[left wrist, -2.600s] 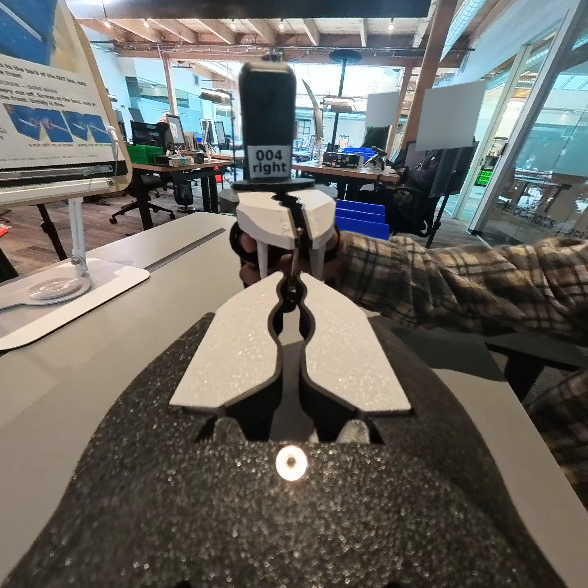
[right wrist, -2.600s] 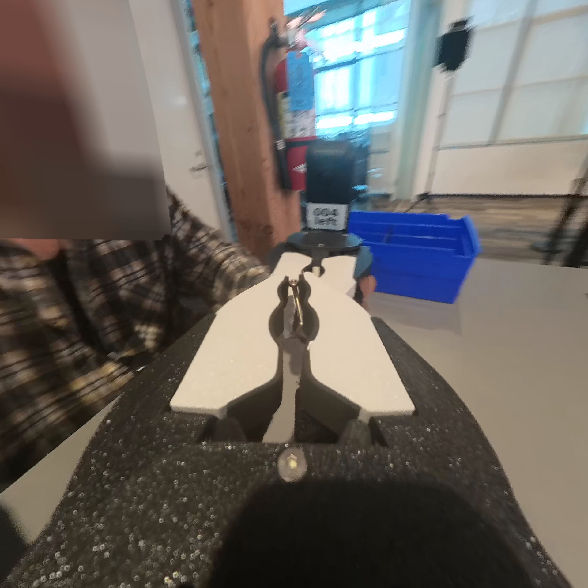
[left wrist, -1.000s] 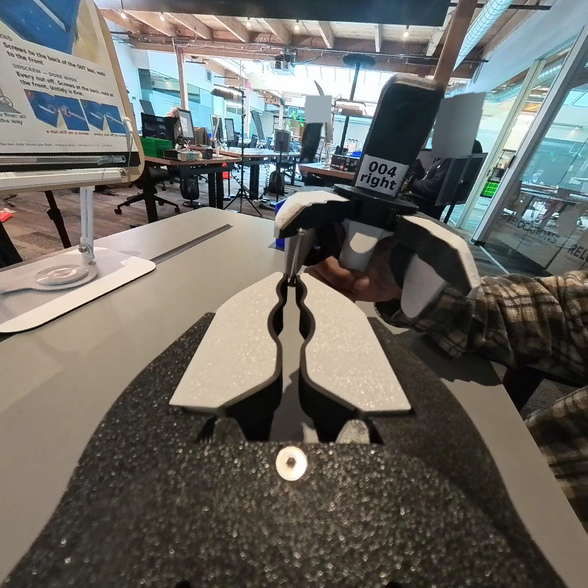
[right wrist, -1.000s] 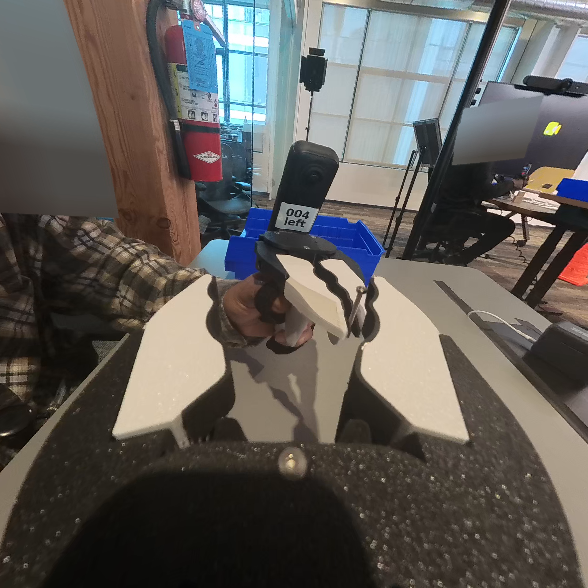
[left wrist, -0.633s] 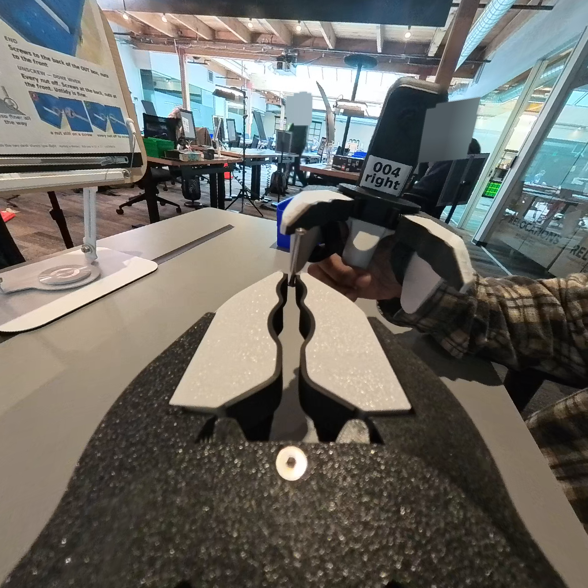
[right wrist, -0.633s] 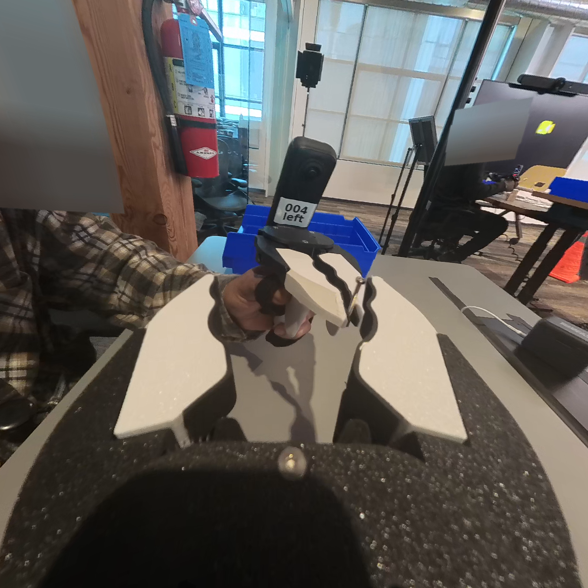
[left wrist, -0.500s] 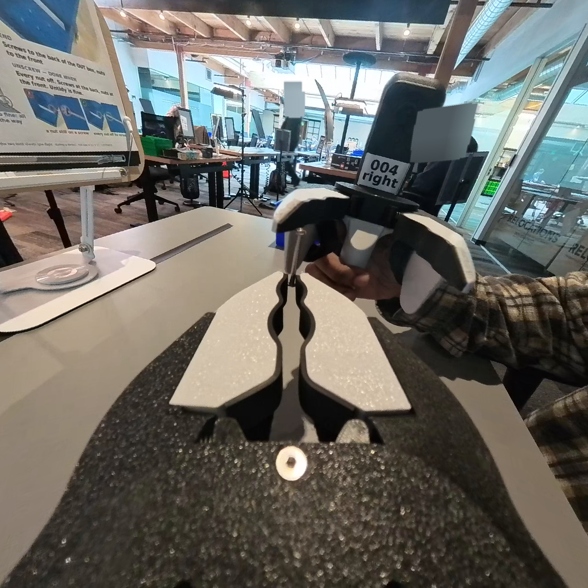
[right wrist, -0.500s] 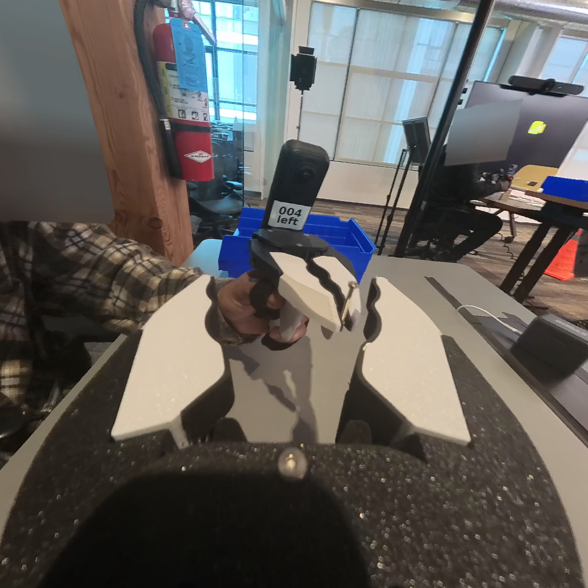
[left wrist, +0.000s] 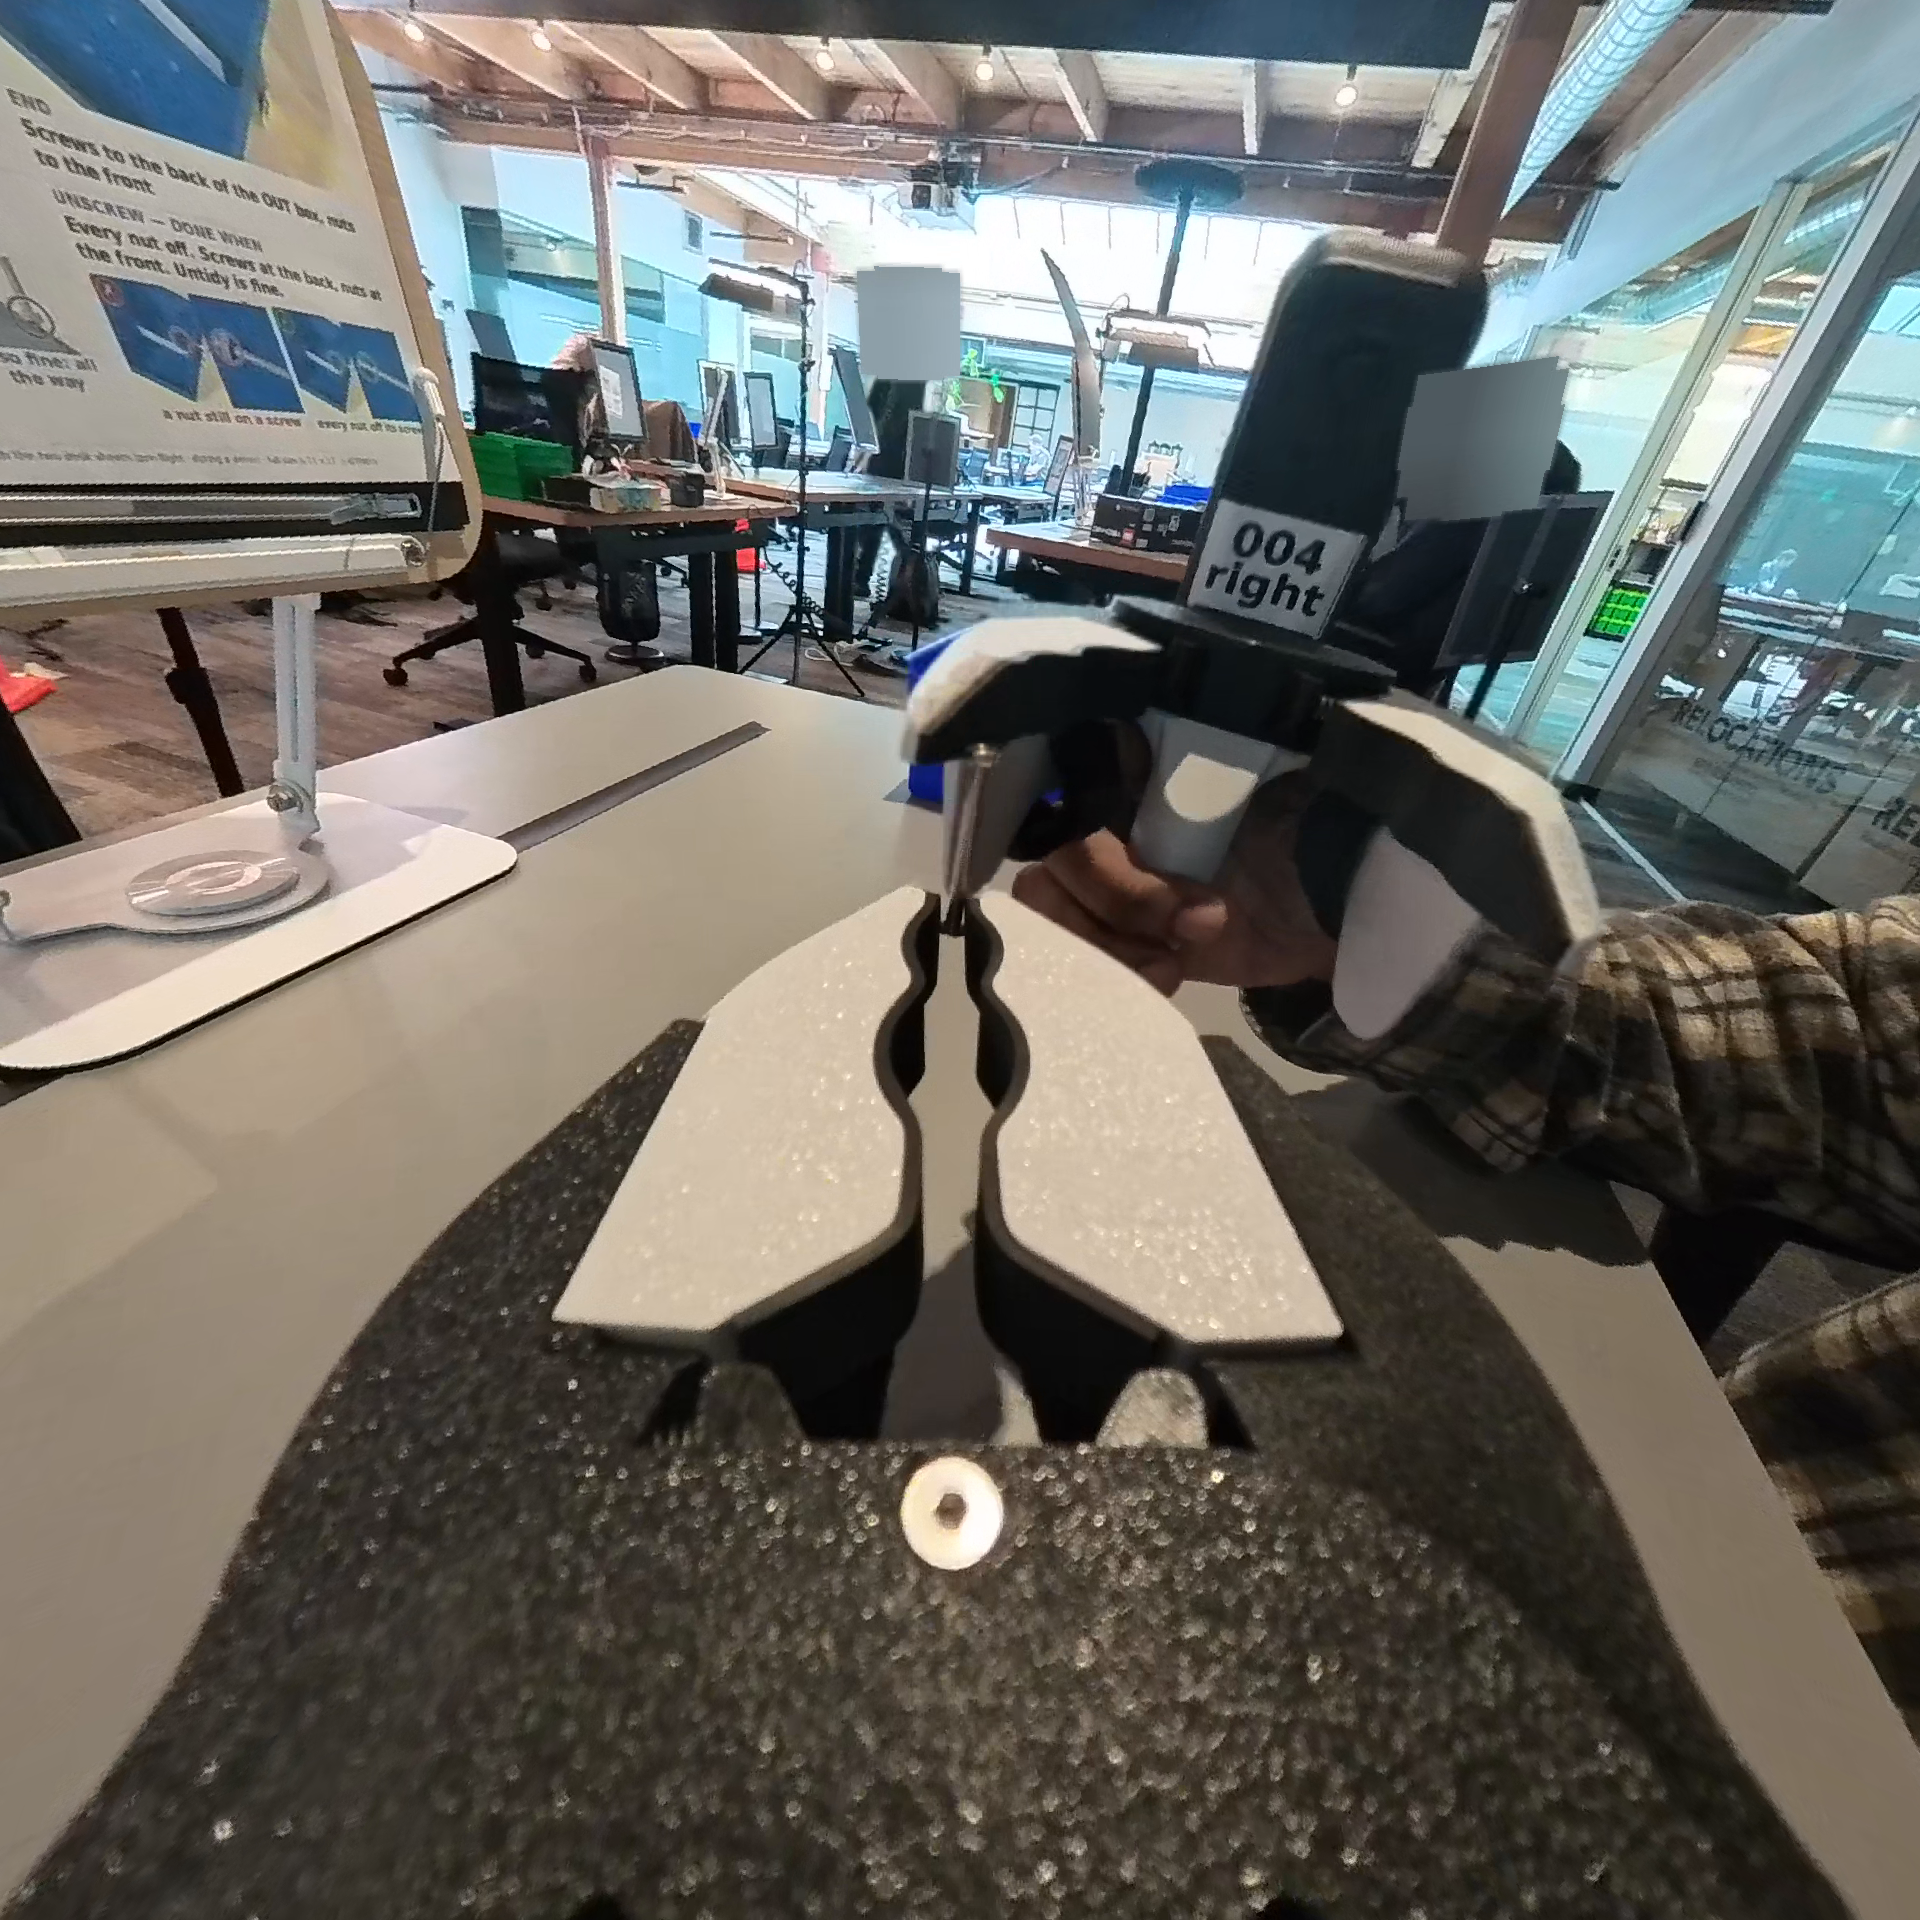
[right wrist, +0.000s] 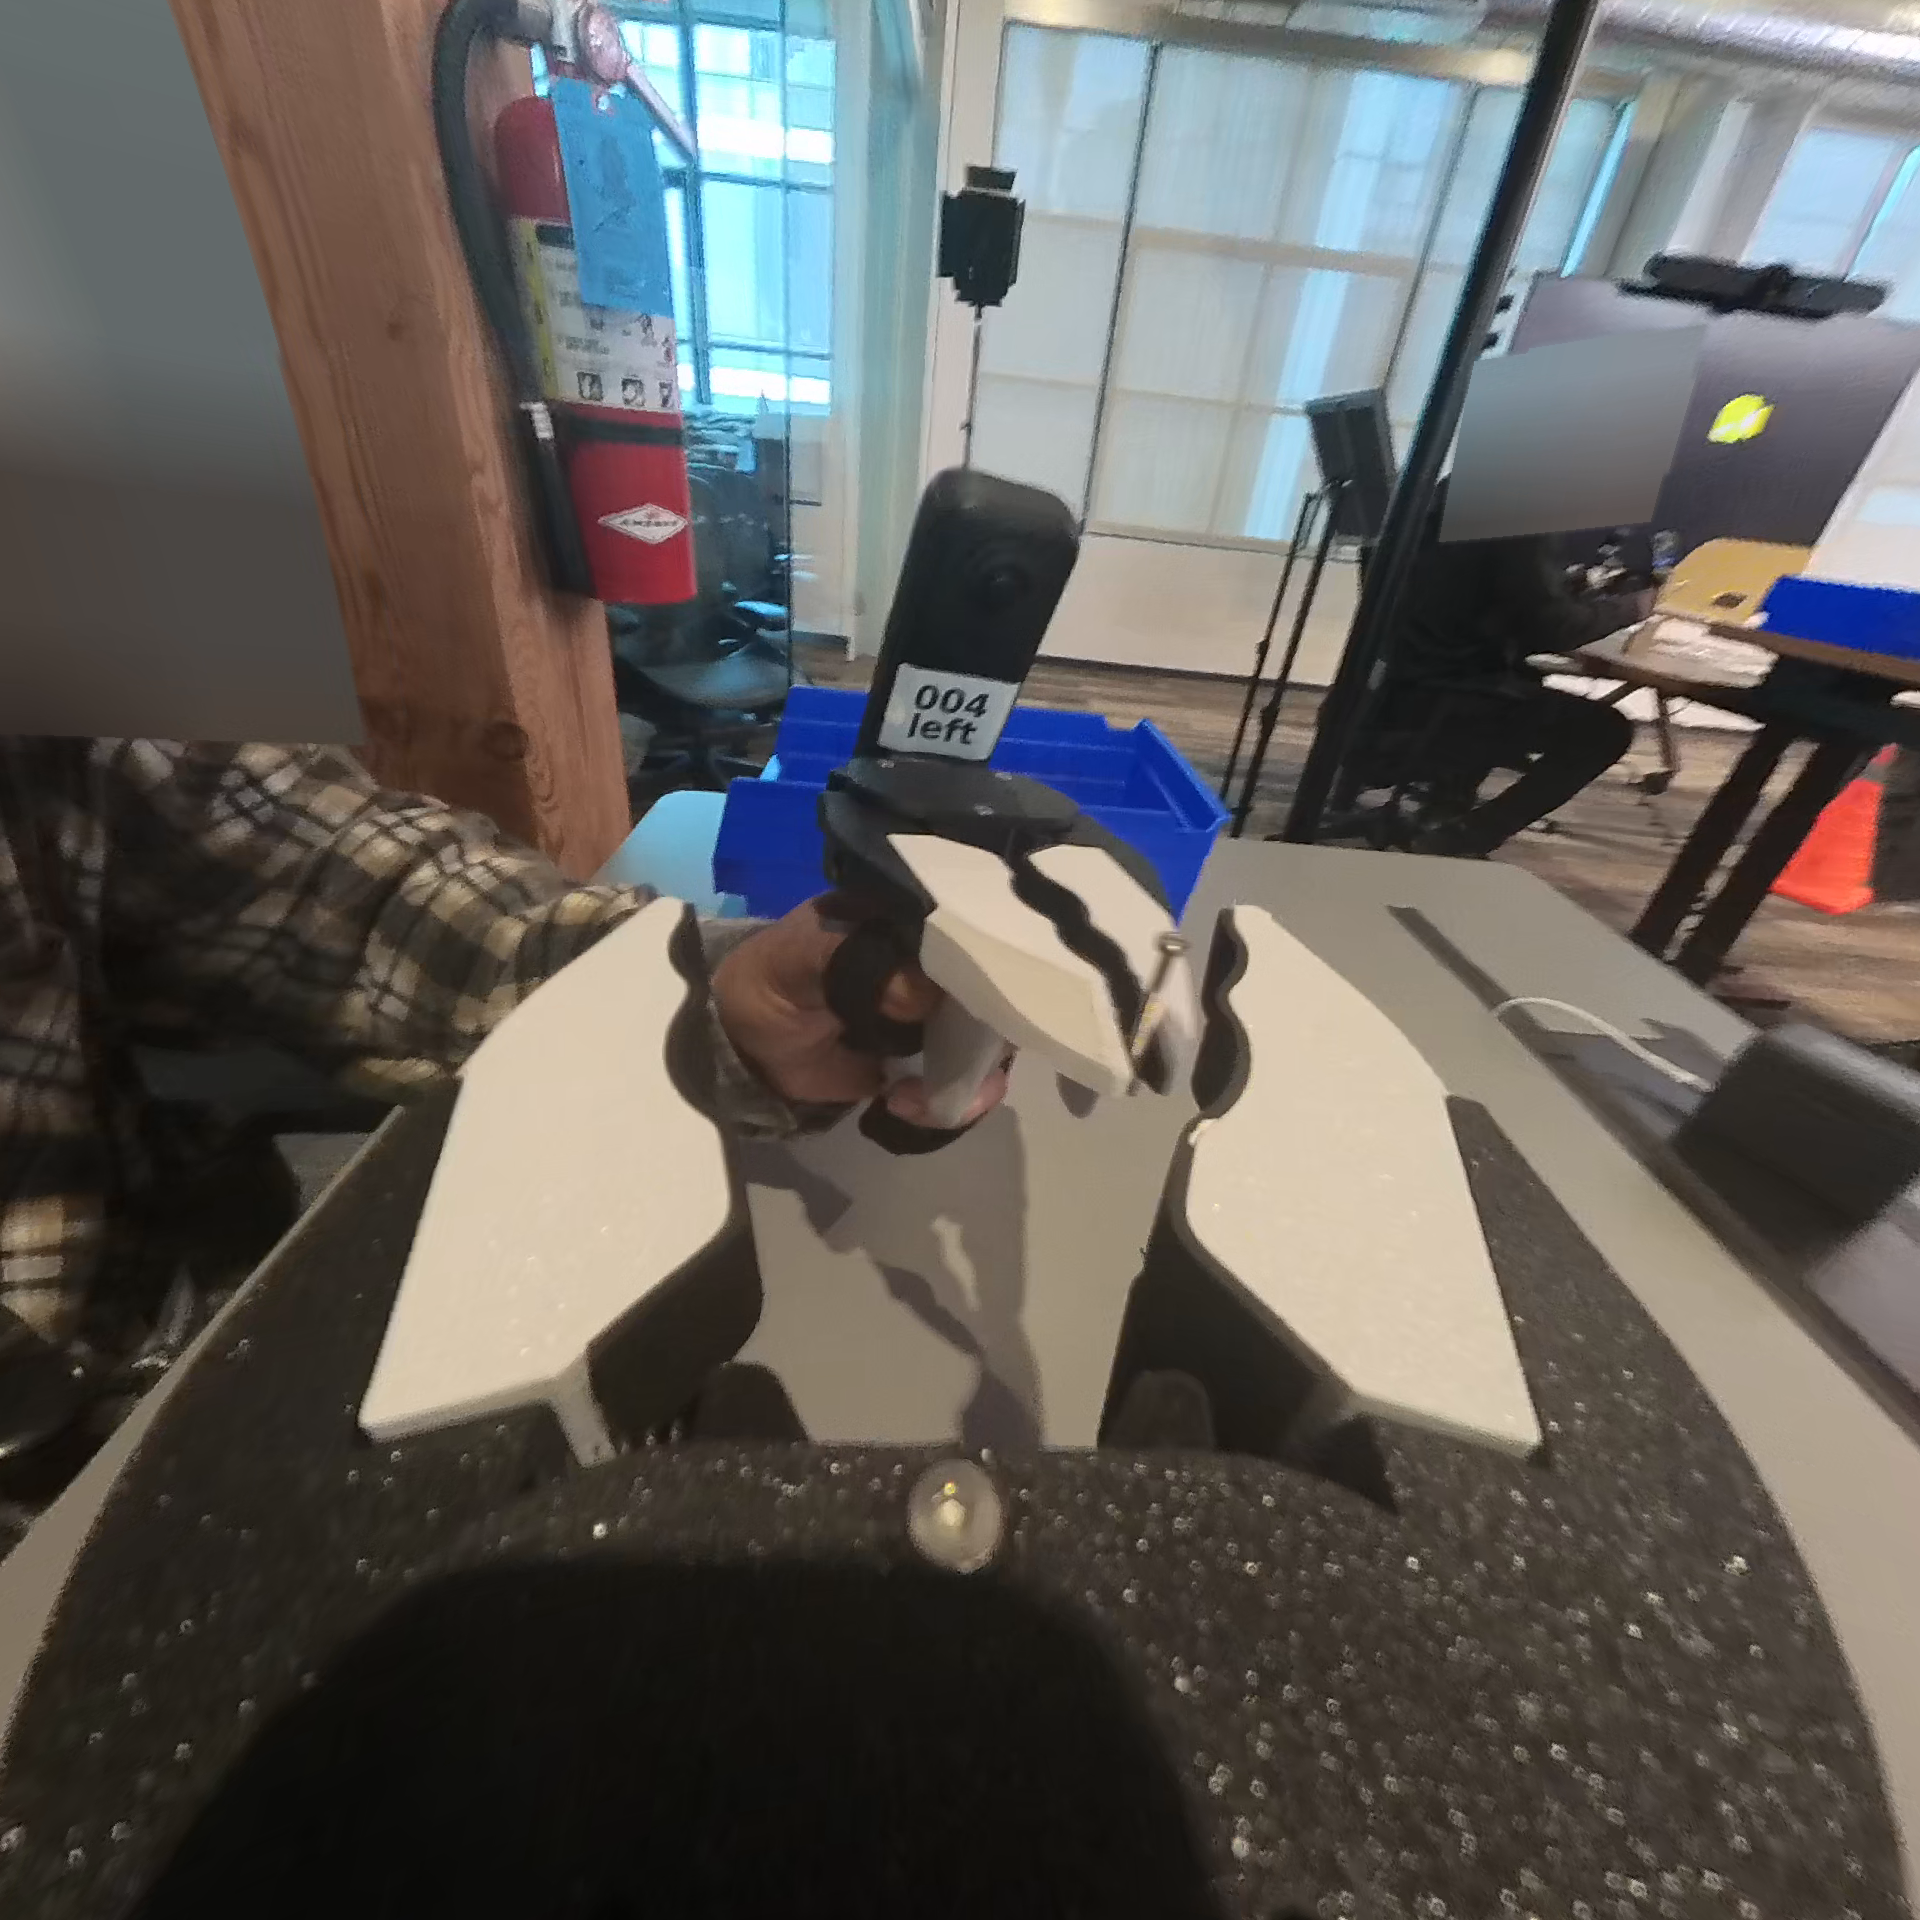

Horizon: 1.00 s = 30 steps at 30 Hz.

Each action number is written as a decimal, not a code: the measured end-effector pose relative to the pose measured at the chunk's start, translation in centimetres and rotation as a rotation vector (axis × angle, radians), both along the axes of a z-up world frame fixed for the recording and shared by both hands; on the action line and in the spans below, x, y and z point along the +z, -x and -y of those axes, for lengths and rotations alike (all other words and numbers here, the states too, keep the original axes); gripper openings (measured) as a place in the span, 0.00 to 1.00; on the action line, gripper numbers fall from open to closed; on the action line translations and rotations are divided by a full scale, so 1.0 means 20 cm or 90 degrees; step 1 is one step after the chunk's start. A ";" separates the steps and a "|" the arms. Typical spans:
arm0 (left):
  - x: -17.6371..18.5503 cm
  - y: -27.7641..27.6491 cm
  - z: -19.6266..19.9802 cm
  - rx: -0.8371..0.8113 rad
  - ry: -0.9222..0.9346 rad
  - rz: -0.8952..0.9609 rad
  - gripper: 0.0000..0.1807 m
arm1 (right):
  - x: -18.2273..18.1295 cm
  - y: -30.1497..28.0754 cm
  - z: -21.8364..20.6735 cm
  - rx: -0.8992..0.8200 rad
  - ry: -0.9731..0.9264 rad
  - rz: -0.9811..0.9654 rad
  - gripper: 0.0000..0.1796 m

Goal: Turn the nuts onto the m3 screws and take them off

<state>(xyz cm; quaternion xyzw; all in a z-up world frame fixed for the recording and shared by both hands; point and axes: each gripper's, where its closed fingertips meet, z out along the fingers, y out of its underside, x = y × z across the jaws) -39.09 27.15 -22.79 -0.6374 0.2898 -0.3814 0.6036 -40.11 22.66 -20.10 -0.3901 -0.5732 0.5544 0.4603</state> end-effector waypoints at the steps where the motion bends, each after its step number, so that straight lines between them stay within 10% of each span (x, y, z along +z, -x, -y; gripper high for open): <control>1: 0.00 0.00 0.00 0.002 0.000 -0.001 0.02 | -0.01 0.01 0.01 0.005 -0.001 0.003 0.51; 30: 0.00 0.01 -0.01 0.014 0.009 -0.002 0.02 | -0.03 0.04 0.03 -0.061 0.001 -0.008 0.58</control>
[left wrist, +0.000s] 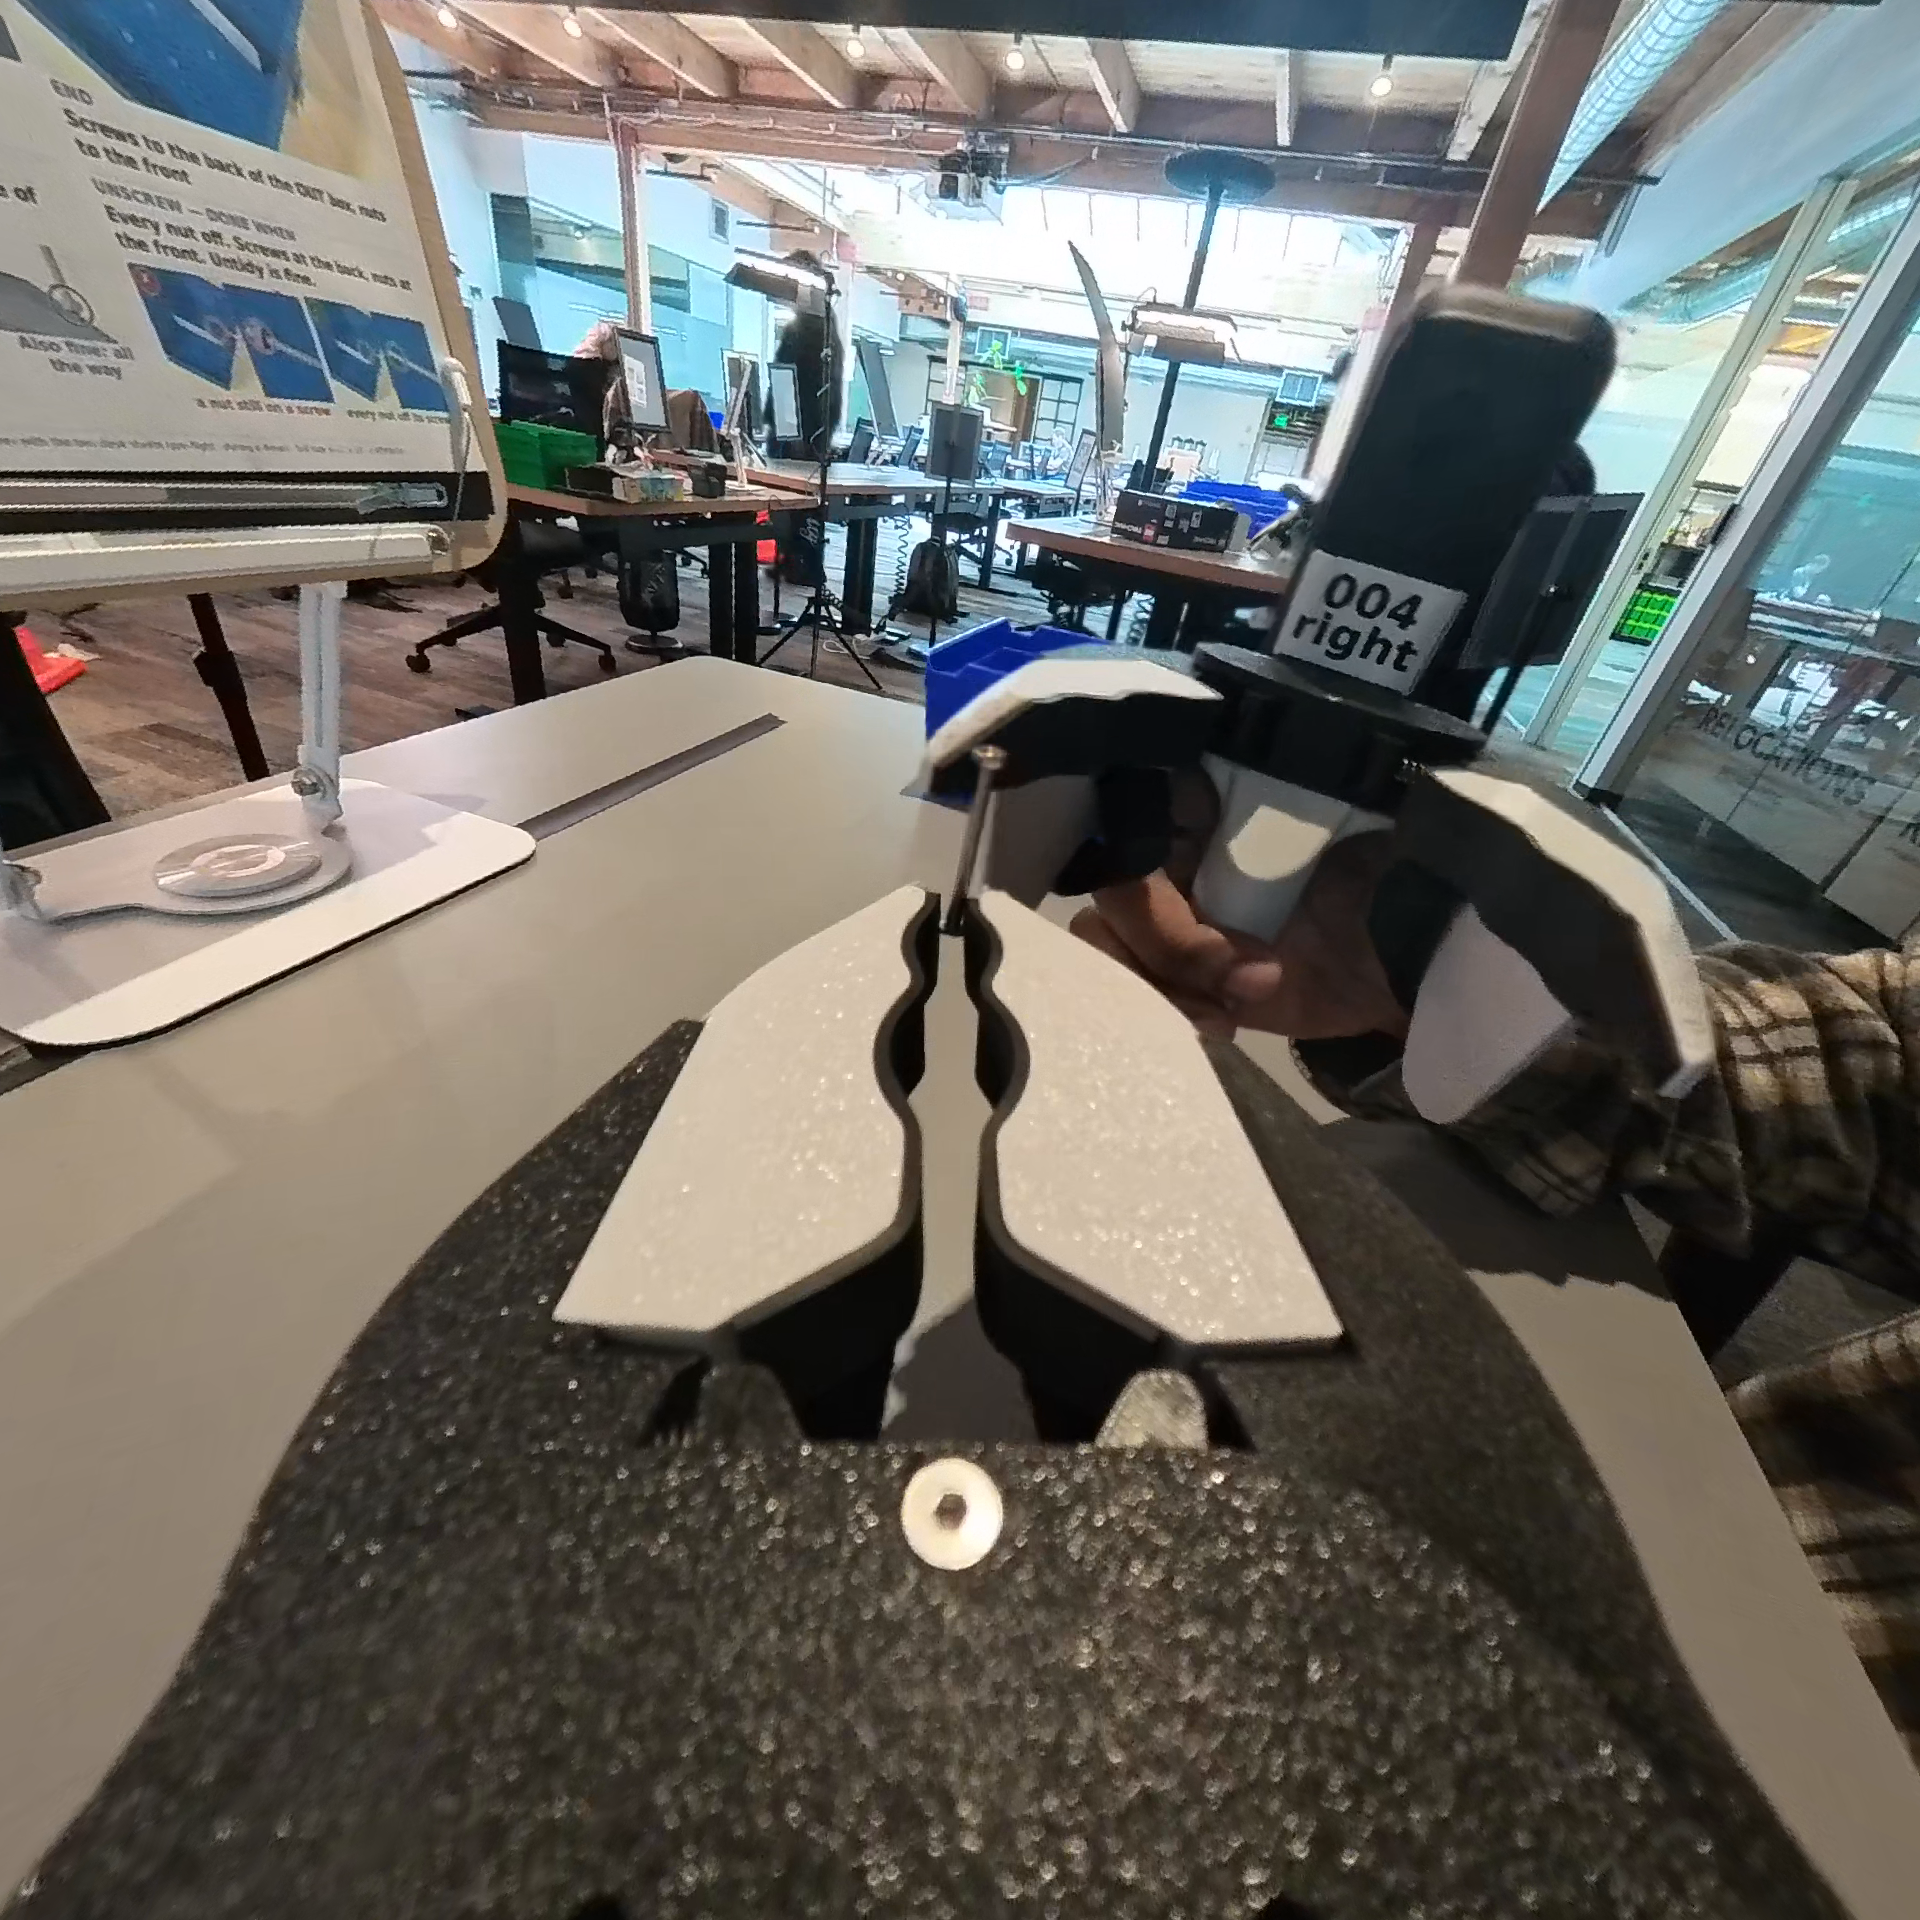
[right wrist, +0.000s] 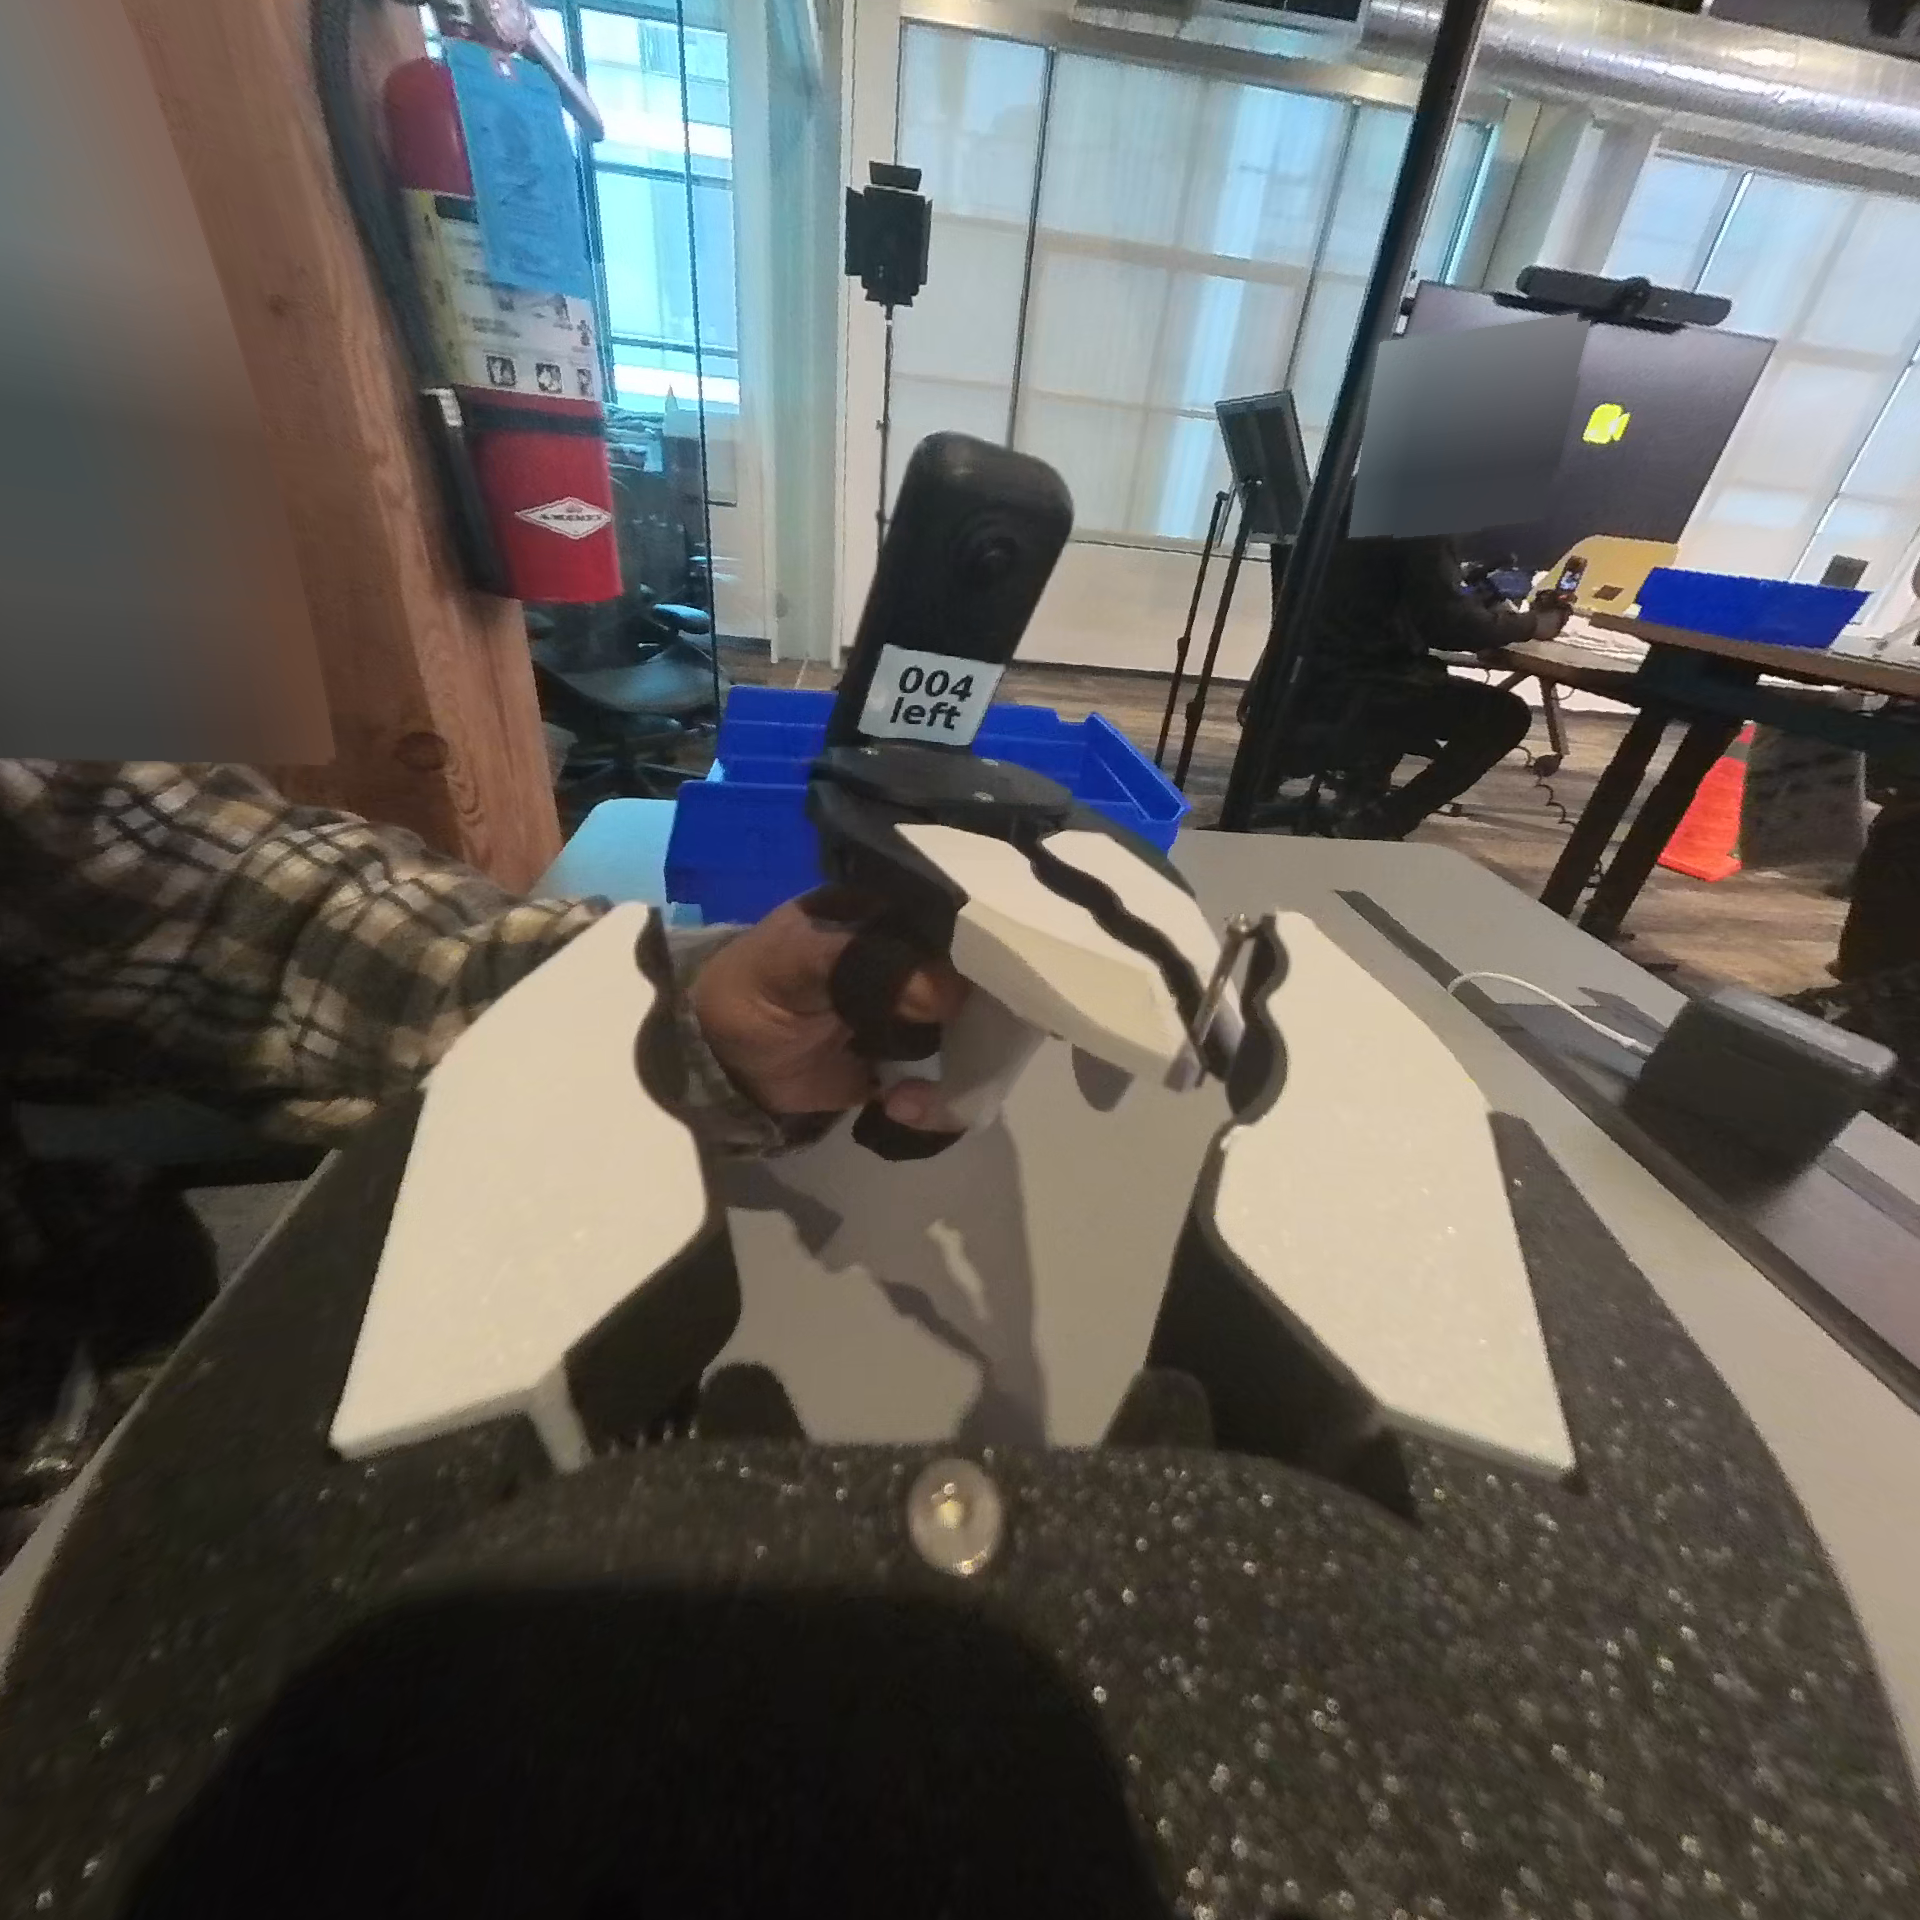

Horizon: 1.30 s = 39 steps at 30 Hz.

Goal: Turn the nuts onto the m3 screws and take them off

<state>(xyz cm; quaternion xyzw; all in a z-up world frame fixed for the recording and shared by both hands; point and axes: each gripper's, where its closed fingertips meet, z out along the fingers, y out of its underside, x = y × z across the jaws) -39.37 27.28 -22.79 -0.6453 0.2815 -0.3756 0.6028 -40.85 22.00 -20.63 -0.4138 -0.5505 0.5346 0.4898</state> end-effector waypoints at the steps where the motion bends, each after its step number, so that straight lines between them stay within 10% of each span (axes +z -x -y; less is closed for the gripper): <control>1: 0.00 0.00 0.00 0.001 0.001 0.001 0.02 | -0.01 -0.01 0.00 -0.005 -0.004 0.003 0.58; 22: 0.00 -0.02 0.01 -0.010 -0.001 -0.005 0.02 | 0.00 0.01 -0.01 -0.061 -0.026 0.017 0.63; 39: 0.03 -0.09 0.09 -0.088 -0.045 -0.003 0.02 | 0.08 -0.10 -0.08 0.193 0.039 0.024 0.20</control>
